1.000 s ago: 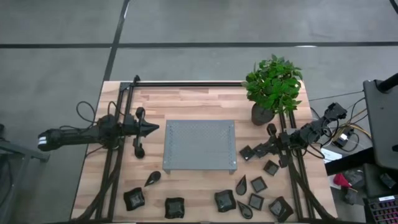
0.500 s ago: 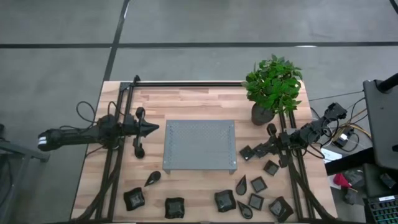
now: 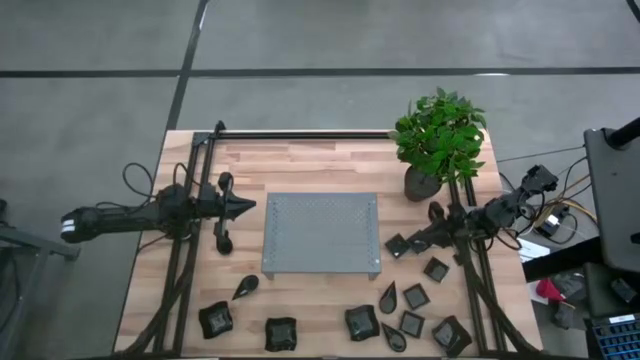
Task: Pick & Place Mini shaped plates
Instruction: Put the black square plate on the shelf
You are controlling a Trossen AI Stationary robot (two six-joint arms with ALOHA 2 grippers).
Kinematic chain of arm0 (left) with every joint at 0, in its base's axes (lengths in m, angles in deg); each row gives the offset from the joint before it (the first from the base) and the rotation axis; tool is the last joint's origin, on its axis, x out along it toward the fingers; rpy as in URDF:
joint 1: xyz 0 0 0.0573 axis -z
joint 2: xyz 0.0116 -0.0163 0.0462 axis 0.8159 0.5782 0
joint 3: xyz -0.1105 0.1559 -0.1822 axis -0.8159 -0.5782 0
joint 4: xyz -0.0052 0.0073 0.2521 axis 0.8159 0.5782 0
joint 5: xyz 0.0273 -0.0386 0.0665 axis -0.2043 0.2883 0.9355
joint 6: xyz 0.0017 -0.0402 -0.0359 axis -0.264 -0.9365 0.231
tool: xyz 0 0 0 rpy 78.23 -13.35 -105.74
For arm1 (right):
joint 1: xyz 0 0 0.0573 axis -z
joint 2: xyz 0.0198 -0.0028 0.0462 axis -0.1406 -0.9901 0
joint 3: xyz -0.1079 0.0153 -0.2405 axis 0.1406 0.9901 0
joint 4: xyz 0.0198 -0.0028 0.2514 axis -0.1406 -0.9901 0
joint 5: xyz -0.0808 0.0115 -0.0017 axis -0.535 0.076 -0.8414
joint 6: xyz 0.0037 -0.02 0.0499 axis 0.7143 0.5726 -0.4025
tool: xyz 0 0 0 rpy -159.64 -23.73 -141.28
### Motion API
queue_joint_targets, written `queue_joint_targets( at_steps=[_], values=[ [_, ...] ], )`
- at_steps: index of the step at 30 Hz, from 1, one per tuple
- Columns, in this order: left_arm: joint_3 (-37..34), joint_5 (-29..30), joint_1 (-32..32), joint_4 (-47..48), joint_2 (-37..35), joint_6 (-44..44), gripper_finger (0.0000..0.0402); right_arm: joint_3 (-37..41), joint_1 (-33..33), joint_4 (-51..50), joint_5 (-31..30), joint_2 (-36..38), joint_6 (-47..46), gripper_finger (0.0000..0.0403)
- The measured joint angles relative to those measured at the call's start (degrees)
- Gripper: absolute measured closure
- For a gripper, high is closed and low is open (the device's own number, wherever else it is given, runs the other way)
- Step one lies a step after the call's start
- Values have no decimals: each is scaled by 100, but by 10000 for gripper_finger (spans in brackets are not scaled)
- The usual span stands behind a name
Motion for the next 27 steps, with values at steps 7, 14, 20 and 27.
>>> queue_joint_targets(
  at_steps=[7,14,20,27],
  values=[
    [0,-1,1,0,1,-1,401,279,-22,661,704,-461,-1981,394],
    [0,0,1,0,0,-1,401,271,-55,676,1366,-1647,-3346,394],
    [0,0,1,0,1,-1,401,-104,-55,659,2056,-2560,-4466,394],
    [0,-1,1,0,-1,-1,401,-1450,-55,-1996,2314,-3760,-5758,394]
  ],
)
